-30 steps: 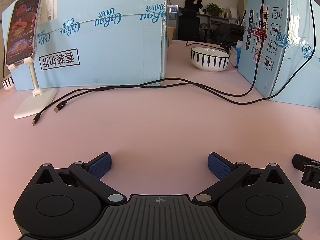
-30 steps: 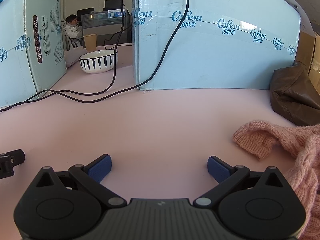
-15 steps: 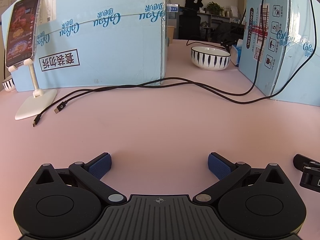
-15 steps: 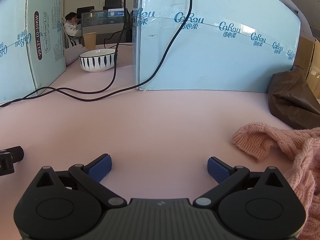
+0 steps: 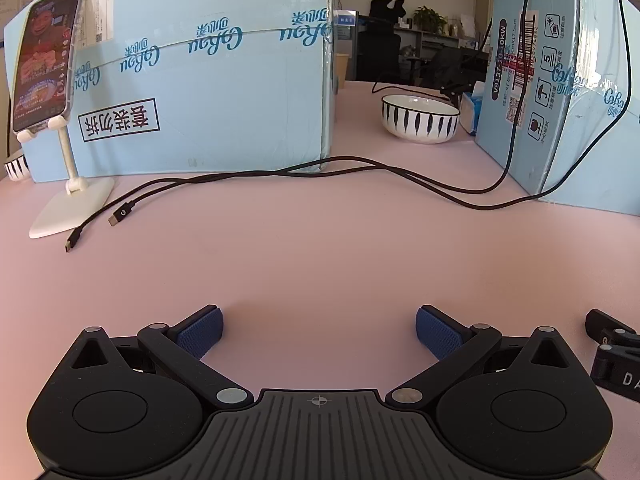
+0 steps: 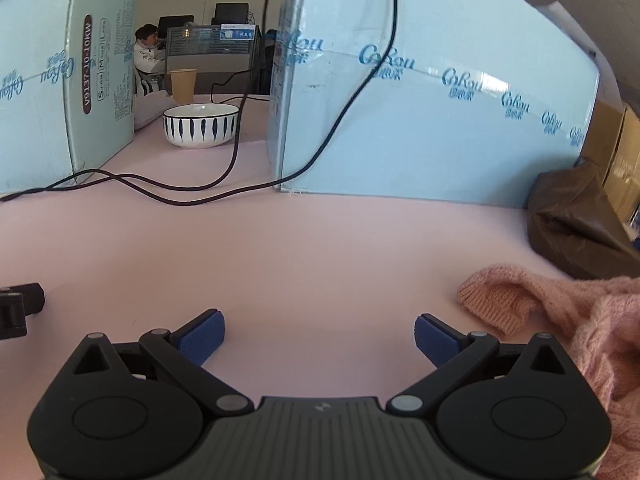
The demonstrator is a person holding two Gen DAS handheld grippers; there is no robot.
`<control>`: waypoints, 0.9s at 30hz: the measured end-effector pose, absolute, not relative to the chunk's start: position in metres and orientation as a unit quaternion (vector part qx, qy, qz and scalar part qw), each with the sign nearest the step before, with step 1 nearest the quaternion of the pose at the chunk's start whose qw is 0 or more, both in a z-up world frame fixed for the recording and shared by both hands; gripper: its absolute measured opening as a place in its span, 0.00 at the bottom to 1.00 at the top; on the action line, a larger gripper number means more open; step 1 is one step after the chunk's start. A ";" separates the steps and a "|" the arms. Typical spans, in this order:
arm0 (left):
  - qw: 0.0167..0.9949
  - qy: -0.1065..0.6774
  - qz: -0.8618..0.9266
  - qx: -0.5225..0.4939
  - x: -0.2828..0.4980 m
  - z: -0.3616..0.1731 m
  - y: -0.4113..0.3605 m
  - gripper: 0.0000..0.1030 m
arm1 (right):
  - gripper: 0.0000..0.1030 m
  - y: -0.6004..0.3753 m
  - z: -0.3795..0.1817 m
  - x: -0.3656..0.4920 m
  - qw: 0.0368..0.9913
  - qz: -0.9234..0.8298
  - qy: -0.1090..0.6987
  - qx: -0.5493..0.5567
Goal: Fold clothes
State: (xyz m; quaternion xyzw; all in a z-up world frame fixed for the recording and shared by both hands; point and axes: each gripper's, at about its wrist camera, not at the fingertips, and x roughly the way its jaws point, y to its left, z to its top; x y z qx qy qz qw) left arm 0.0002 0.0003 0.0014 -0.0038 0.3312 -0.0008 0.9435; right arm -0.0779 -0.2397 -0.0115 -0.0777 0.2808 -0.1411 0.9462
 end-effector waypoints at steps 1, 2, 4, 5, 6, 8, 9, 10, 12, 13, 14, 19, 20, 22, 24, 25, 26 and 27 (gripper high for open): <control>0.944 0.331 -0.002 -0.005 0.000 0.002 0.001 1.00 | 0.99 -0.234 -0.012 -0.082 0.944 -0.153 0.272 -0.111; 0.944 0.330 -0.003 -0.006 -0.001 0.002 0.002 1.00 | 0.99 -0.228 -0.013 -0.082 0.941 -0.162 0.265 -0.136; 0.944 0.330 -0.006 -0.006 -0.003 0.003 0.003 1.00 | 0.98 -0.221 -0.016 -0.088 0.934 -0.177 0.252 -0.181; 0.944 0.330 -0.007 -0.005 -0.003 0.003 0.003 1.00 | 0.98 -0.217 -0.017 -0.089 0.932 -0.181 0.249 -0.190; 0.944 0.330 -0.007 -0.002 -0.004 0.003 0.003 1.00 | 0.97 -0.218 -0.017 -0.090 0.931 -0.186 0.247 -0.193; 0.944 0.330 -0.009 0.002 -0.006 0.004 0.002 1.00 | 0.97 -0.225 -0.014 -0.092 0.938 -0.178 0.244 -0.171; 0.944 0.330 -0.011 0.004 -0.007 0.004 0.002 1.00 | 0.97 -0.232 -0.010 -0.094 0.943 -0.175 0.241 -0.149; 0.944 0.330 -0.012 0.005 -0.007 0.005 0.002 1.00 | 0.97 -0.242 -0.008 -0.097 0.945 -0.178 0.241 -0.129; 0.944 0.329 -0.017 0.004 -0.008 0.005 0.003 1.00 | 0.97 -0.264 -0.004 -0.104 0.949 -0.185 0.240 -0.090; 0.946 0.324 -0.020 0.002 -0.010 0.006 0.004 1.00 | 0.97 -0.269 -0.003 -0.106 0.949 -0.187 0.242 -0.073; 0.948 0.318 -0.021 0.001 -0.012 0.008 0.004 1.00 | 0.97 -0.264 -0.002 -0.107 0.950 -0.188 0.241 -0.065; 0.955 0.294 -0.014 0.043 -0.022 0.013 -0.004 1.00 | 0.97 -0.307 0.009 -0.129 0.952 -0.176 0.249 -0.023; 0.954 0.294 -0.021 0.049 -0.023 0.013 -0.006 1.00 | 0.97 -0.315 0.012 -0.134 0.952 -0.172 0.251 -0.018; 0.954 0.292 -0.051 0.041 -0.027 0.016 -0.007 1.00 | 0.96 -0.331 0.020 -0.145 0.953 -0.167 0.253 -0.006; 0.946 0.306 -0.100 0.019 -0.030 0.019 -0.008 1.00 | 0.95 -0.346 0.033 -0.160 0.955 -0.168 0.244 0.011; 0.938 0.321 -0.132 0.010 -0.031 0.020 -0.009 1.00 | 0.95 -0.359 0.040 -0.170 0.956 -0.167 0.239 0.022; 0.934 0.325 -0.147 0.014 -0.034 0.019 -0.012 1.00 | 0.95 -0.372 0.048 -0.180 0.957 -0.167 0.235 0.034; 0.929 0.328 -0.168 0.030 -0.039 0.020 -0.019 1.00 | 0.95 -0.373 0.051 -0.186 0.958 -0.165 0.232 0.044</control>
